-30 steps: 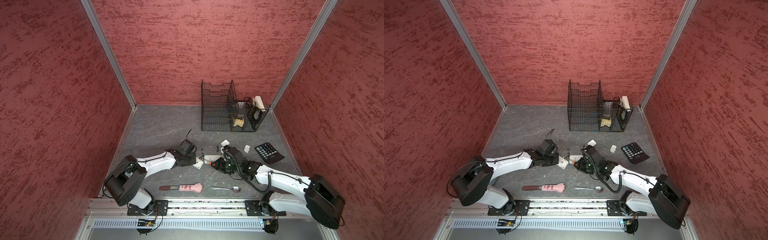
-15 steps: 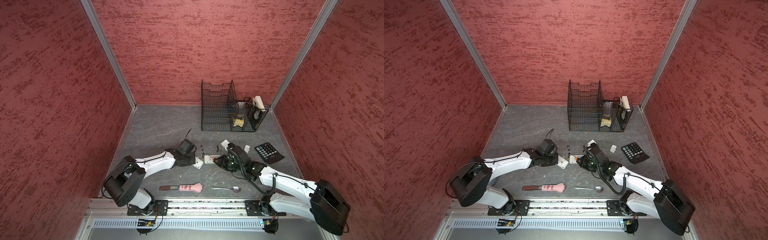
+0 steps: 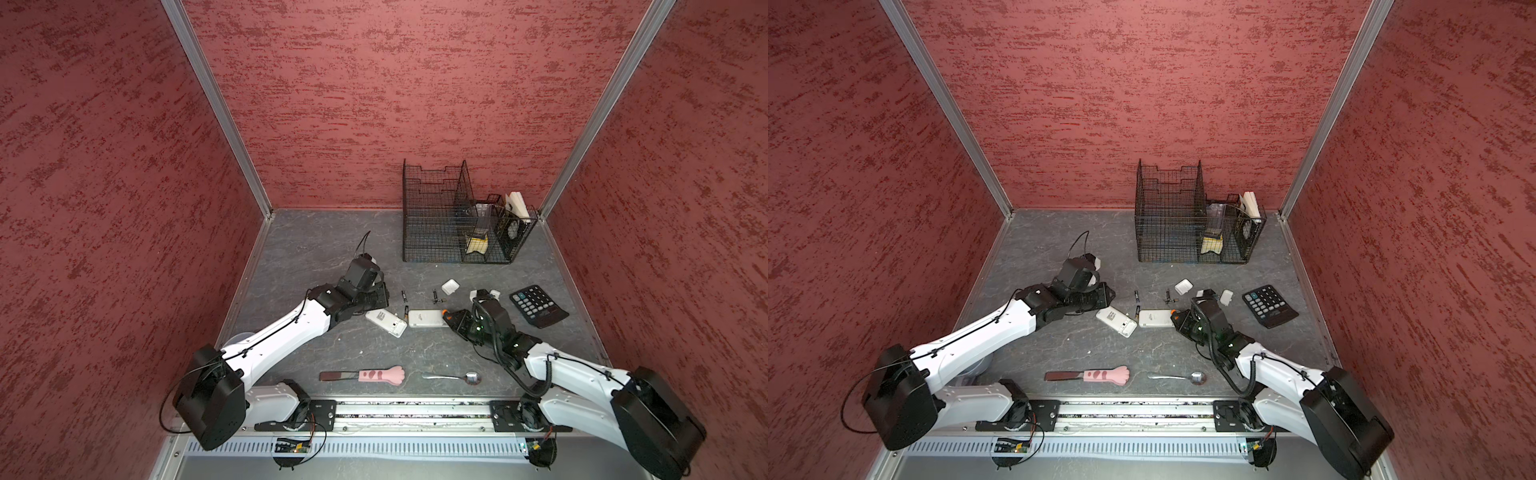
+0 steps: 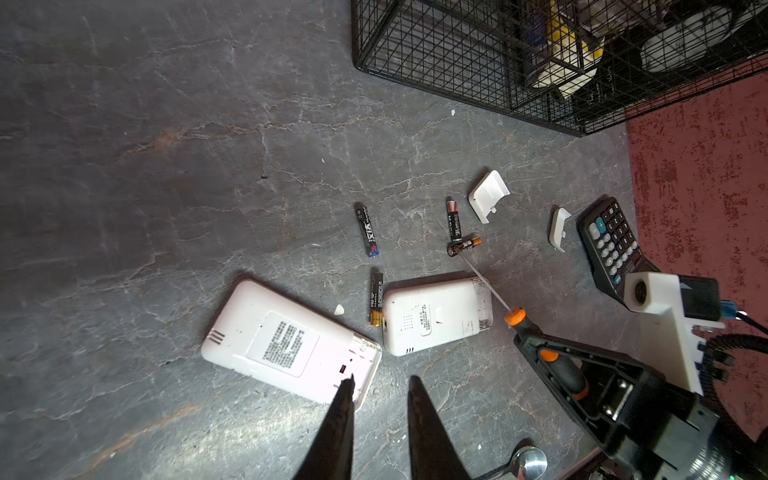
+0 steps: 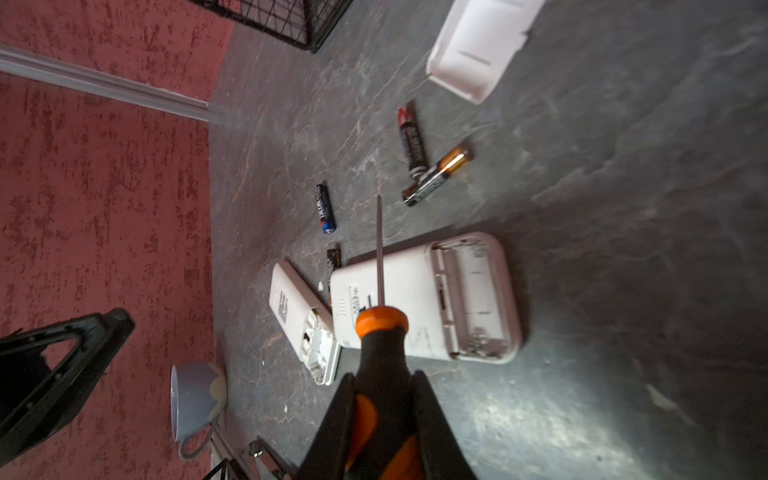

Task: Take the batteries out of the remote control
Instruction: 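Lay the screwdriver on the table with the right while the left releases the remote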

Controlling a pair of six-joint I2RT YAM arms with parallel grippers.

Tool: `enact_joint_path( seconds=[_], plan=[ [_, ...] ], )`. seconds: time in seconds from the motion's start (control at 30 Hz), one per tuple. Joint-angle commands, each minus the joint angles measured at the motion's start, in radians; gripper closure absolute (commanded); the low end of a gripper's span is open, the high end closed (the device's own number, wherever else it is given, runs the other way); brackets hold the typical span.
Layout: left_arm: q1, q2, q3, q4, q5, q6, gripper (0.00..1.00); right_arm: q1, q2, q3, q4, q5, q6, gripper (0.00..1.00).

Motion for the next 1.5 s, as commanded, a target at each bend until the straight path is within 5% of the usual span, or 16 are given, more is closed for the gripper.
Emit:
enact_joint_path(
  seconds=[0.0, 0.27, 0.63, 0.87, 1.13, 1.47],
  plan=[
    [0.020, -0.038, 0.003, -0.040, -0.021, 0.021, 0.73, -0.054, -0.046, -0.027, 0.083, 0.043, 0.027, 1.00],
    [0.044, -0.068, 0.011, -0.053, -0.024, 0.033, 0.63, -0.207, -0.076, -0.097, 0.121, -0.011, 0.014, 1.00],
    [0.048, -0.098, 0.007, -0.076, -0.043, 0.031, 0.53, -0.261, 0.112, -0.097, 0.247, -0.105, -0.017, 1.00],
    [0.064, -0.123, -0.019, -0.079, -0.042, 0.025, 0.52, -0.260, 0.129, -0.088, 0.230, -0.097, -0.023, 0.92],
    [0.074, -0.128, -0.025, -0.075, -0.039, 0.025, 0.52, -0.260, 0.092, -0.073, 0.127, -0.070, -0.032, 0.70],
    [0.084, -0.129, -0.037, -0.069, -0.030, 0.027, 0.51, -0.261, 0.032, -0.027, -0.065, -0.001, -0.054, 0.54]
  ],
)
